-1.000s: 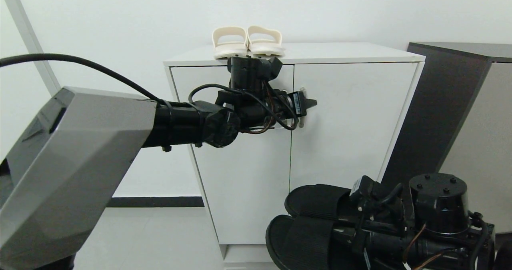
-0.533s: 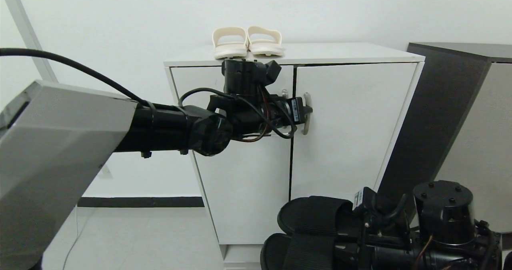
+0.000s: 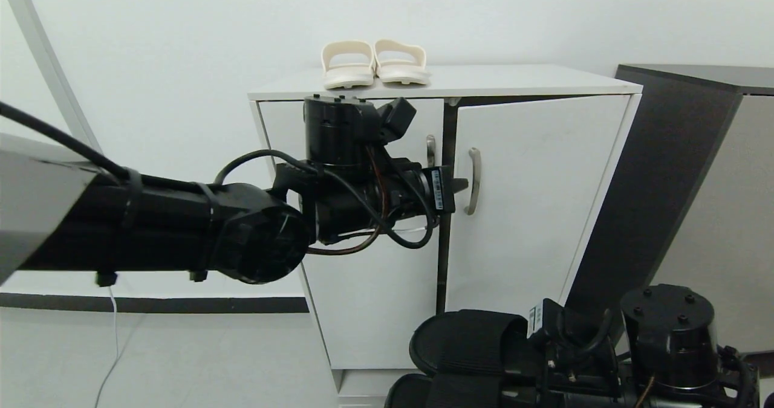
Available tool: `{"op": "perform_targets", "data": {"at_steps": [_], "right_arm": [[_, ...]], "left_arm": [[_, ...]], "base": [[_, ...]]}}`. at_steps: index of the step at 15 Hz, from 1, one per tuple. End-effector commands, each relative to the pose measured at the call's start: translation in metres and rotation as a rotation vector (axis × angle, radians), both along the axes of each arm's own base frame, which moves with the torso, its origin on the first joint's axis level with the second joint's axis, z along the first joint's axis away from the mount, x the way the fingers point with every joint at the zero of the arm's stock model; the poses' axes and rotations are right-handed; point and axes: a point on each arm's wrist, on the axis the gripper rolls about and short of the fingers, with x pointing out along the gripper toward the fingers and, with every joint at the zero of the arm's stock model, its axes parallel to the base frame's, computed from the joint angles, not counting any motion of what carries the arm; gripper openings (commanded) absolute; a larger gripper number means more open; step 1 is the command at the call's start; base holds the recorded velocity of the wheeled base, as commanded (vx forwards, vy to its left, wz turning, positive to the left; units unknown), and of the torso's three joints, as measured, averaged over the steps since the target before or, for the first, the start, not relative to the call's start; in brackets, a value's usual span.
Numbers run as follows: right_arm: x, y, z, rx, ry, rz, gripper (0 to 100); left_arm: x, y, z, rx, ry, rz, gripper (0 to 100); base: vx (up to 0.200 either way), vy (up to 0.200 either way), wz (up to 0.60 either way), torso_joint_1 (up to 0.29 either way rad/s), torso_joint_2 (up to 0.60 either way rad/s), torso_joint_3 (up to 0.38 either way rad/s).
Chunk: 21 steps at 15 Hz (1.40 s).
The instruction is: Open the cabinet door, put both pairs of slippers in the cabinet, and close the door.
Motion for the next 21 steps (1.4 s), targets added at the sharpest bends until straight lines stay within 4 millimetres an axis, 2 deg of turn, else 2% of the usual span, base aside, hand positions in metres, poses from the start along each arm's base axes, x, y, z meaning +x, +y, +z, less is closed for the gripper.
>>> {"op": "perform_targets", "data": {"at_steps": [1,4,8,13,18,21], "right_arm": [[-0.001,0.0,0.0,-0.003,-0.001,0.003,0],[-0.001,0.0,0.0,-0.004,-0.002,0.0,0],[-0.001,0.0,0.0,-0.004,-0.002,0.0,0],[-0.002,0.002,-0.002,-0.008,0.005,0.006,0],[-0.008,0.005,-0.004,-0.017,0.017,0.032,0],[-0.01,0.005,-0.006,-0.021,0.021,0.04,0]], "left_arm": [[-0.008,0.018,0.015,-0.026,-0.026,0.02,0],[0.012,0.024,0.012,-0.037,-0.041,0.05,0],[0.053,0.018,0.001,-0.072,-0.068,0.096,0],[0.081,0.002,-0.003,-0.123,-0.066,0.102,0],[0.088,-0.006,-0.007,-0.132,-0.068,0.095,0],[0.081,-0.012,-0.007,-0.132,-0.064,0.093,0]], "base": [[0.0,0.0,0.0,0.0,0.0,0.0],[0.0,0.0,0.0,0.0,0.0,0.0],[0.0,0.0,0.0,0.0,0.0,0.0],[0.0,0.0,0.0,0.0,0.0,0.0],[0.0,0.0,0.0,0.0,0.0,0.0],[-0.2,0.0,0.0,0.005,0.0,0.001]]}}
